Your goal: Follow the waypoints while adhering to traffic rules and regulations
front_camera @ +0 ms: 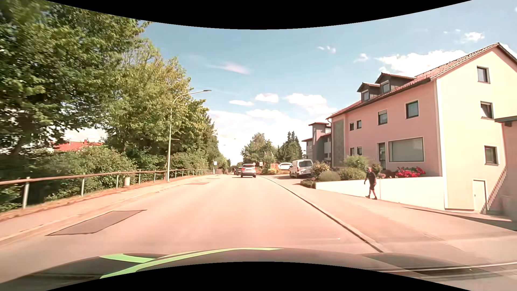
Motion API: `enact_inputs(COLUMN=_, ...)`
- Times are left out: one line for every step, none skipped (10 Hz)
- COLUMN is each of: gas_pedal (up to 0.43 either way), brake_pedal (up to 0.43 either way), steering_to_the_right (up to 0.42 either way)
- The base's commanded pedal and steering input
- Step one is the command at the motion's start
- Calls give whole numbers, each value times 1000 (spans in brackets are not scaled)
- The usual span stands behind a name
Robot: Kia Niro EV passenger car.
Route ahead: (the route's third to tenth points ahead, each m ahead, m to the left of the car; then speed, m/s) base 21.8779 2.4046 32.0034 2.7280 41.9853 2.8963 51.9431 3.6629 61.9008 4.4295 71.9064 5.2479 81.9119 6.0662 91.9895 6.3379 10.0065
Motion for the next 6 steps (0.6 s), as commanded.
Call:
enact_inputs(gas_pedal=47, brake_pedal=0, steering_to_the_right=-11)
enact_inputs(gas_pedal=47, brake_pedal=0, steering_to_the_right=-14)
enact_inputs(gas_pedal=47, brake_pedal=0, steering_to_the_right=-14)
enact_inputs(gas_pedal=39, brake_pedal=0, steering_to_the_right=-13)
enact_inputs(gas_pedal=20, brake_pedal=0, steering_to_the_right=-13)
enact_inputs(gas_pedal=8, brake_pedal=0, steering_to_the_right=-13)
